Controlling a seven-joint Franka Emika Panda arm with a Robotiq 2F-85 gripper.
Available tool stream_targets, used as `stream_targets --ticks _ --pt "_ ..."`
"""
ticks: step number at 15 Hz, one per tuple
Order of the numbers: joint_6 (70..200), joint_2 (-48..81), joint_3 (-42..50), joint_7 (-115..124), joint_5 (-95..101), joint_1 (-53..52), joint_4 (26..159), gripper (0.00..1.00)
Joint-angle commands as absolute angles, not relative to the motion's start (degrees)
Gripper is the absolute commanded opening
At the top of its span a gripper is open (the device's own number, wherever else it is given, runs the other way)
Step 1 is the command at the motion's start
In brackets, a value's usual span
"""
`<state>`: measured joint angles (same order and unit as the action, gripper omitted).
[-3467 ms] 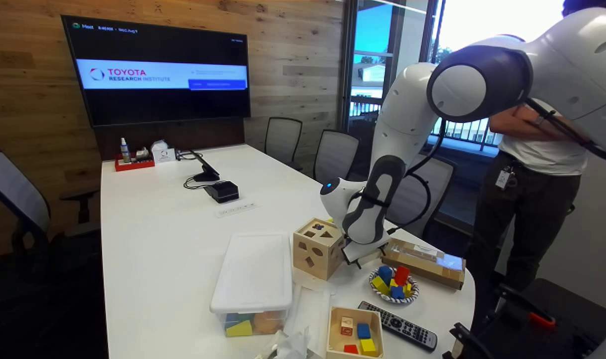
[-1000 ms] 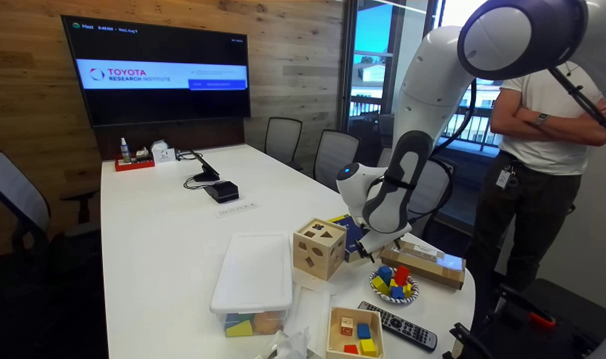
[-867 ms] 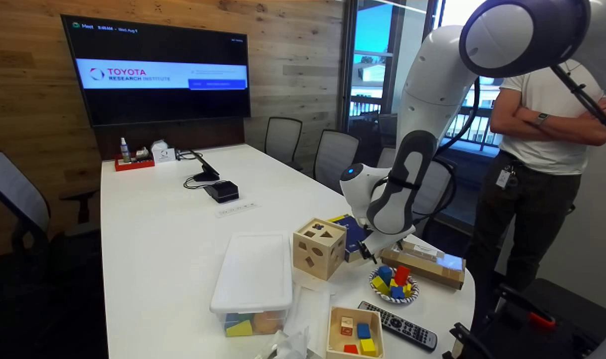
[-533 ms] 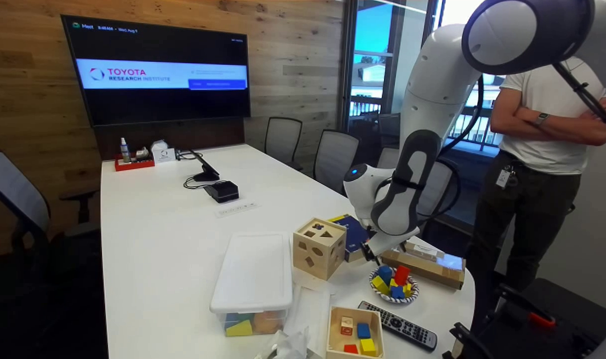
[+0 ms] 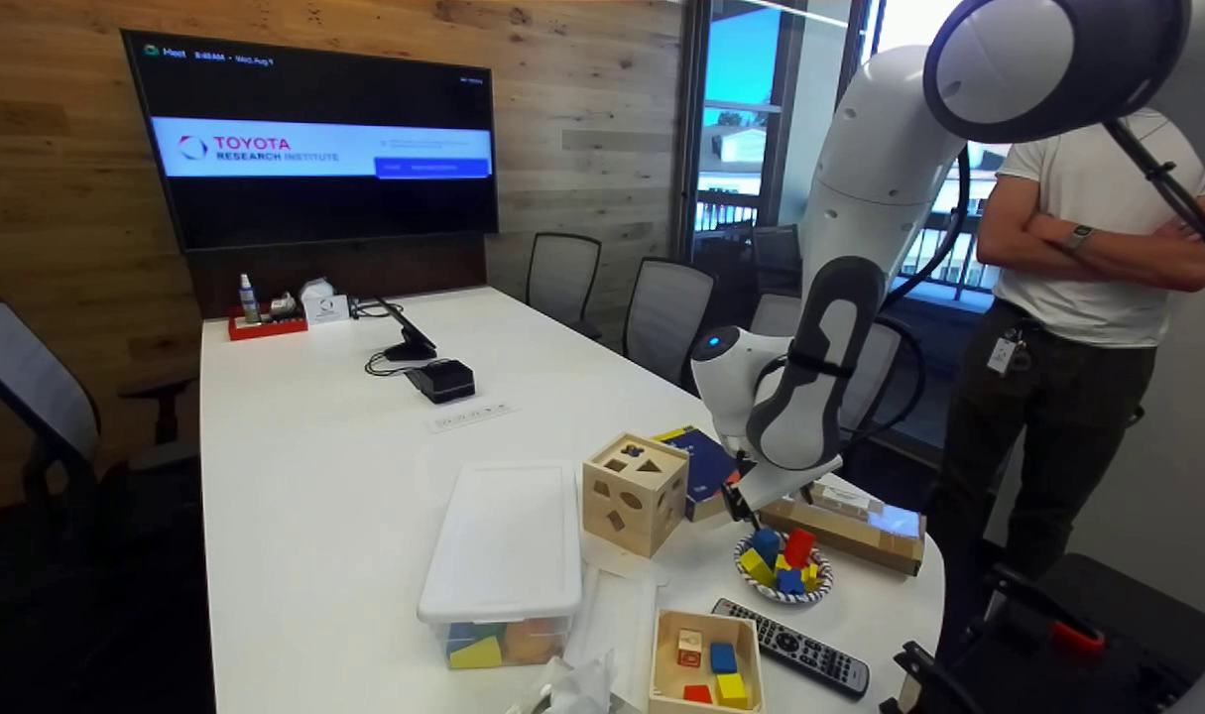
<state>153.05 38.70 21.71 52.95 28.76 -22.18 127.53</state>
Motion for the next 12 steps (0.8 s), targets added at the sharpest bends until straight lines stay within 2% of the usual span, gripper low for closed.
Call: stream_targets --ticks 1,12 --pt "155.41 35.21 22.56 52.83 29.81 -22.29 131.29 1.0" --pt "160.37 32.89 24.93 52.66 29.99 -23.42 135.74 1.0"
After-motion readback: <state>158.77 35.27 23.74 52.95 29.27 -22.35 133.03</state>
